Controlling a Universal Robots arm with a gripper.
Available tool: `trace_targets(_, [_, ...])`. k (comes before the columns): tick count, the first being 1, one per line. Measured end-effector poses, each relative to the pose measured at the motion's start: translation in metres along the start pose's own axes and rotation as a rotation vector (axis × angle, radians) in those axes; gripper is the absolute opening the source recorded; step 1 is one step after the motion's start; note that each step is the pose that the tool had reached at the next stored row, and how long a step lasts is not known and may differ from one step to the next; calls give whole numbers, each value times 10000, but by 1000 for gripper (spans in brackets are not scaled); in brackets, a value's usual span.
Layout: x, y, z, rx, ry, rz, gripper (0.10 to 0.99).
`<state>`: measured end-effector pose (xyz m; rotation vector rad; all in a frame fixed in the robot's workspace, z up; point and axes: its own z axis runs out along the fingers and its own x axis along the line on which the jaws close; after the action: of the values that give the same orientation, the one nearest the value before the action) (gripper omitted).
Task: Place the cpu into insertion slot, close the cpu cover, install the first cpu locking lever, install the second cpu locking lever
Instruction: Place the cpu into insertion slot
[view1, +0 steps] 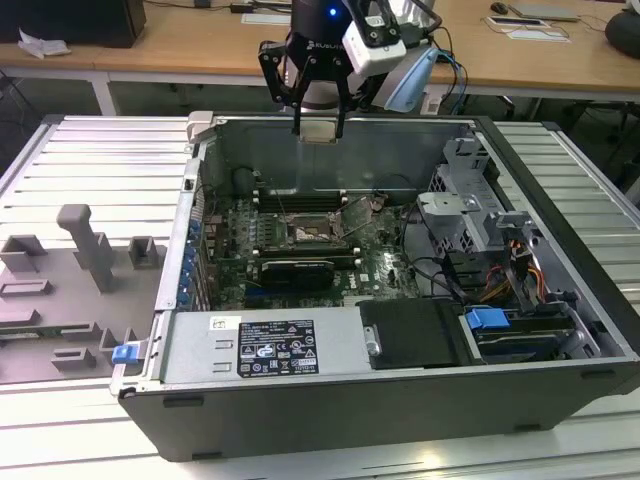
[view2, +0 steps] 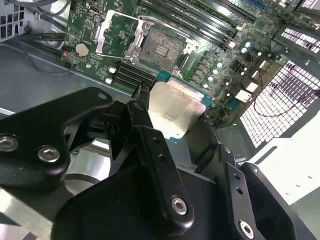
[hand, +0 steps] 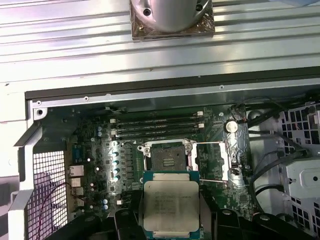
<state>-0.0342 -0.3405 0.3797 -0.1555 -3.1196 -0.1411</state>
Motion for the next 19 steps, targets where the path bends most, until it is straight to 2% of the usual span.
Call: trace_targets(19, [0,0,0,-23,-104,1163,537])
